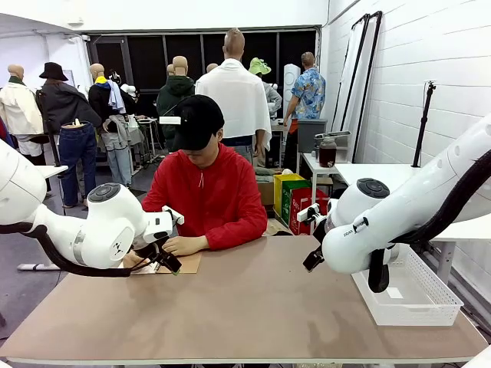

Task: Sort the paper based on its condition.
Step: If a person hands you a paper, place it in the Organizing basket , and if it's crumpled, put it in the Trash can.

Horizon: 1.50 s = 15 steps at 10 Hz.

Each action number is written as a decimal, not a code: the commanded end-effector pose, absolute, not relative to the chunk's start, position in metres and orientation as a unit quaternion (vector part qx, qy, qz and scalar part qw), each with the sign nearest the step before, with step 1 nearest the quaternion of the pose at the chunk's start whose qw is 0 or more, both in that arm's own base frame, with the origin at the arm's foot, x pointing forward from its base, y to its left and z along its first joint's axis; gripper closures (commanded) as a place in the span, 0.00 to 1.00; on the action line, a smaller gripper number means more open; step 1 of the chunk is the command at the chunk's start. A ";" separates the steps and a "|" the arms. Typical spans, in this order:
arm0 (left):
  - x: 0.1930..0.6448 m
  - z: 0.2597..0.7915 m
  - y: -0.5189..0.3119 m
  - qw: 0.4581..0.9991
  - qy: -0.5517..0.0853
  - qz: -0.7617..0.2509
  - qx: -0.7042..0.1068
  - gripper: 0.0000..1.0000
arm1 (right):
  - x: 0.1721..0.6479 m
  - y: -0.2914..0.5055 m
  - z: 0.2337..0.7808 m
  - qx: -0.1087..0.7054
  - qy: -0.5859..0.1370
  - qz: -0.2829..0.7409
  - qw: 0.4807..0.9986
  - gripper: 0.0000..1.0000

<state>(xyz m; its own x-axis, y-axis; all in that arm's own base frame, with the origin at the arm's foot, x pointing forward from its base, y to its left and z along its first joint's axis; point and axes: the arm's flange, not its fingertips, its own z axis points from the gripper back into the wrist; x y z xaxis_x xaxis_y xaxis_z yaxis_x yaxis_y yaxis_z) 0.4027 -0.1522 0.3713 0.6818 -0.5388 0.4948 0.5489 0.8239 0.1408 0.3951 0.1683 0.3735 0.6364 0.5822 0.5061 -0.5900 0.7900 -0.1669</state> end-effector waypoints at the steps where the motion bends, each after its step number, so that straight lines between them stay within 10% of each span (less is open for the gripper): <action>1: 0.403 0.371 -0.151 0.917 -0.267 -0.295 -0.010 0.00 | 0.395 0.168 0.373 0.007 -0.277 0.323 0.905 0.00; 15: 0.397 0.401 -0.152 0.915 -0.279 -0.291 -0.006 0.00 | 0.396 0.166 0.402 0.017 -0.292 0.328 0.898 0.00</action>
